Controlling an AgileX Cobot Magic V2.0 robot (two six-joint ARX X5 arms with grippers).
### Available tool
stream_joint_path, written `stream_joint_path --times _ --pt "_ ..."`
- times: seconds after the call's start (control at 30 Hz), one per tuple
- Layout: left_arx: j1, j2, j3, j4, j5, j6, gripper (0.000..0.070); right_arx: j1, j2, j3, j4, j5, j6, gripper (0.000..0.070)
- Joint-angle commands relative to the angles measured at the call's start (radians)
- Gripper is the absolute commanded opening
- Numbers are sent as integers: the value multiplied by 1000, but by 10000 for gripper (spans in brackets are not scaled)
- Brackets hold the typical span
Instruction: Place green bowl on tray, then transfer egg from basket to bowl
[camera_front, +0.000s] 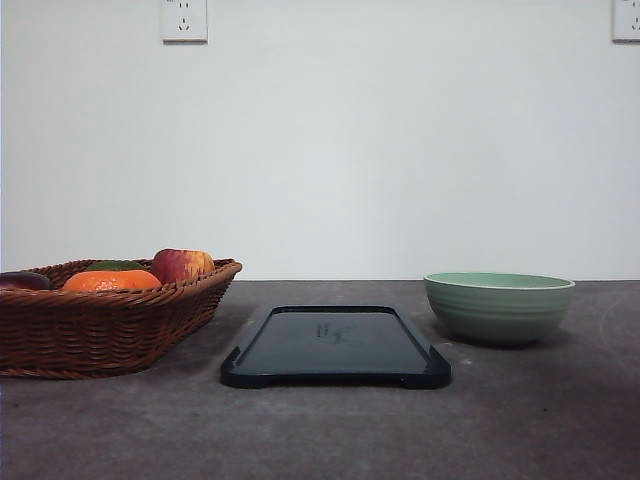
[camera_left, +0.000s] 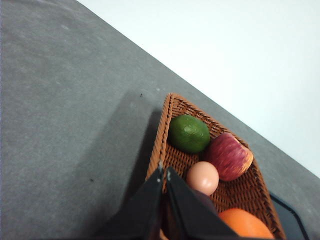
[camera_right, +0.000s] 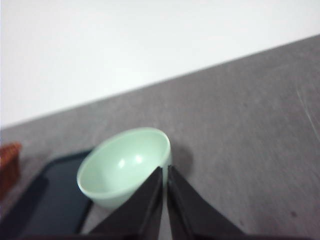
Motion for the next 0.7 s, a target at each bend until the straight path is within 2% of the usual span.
stream_joint_path --times 0.0,0.17,0.3,0.5,0.67 --pt "1 -1 -18 52 -2 37 0 -2 -1 -4 47 4 25 9" --pt "1 -1 -18 224 -2 149 0 -1 -1 -4 172 5 -31 9" --pt "1 0 -7 335 -2 177 0 -1 0 6 231 4 -45 7" --pt "1 49 133 156 -2 170 1 0 30 96 99 3 -38 6" --pt "1 153 244 85 13 172 0 0 94 182 36 -7 -38 6"
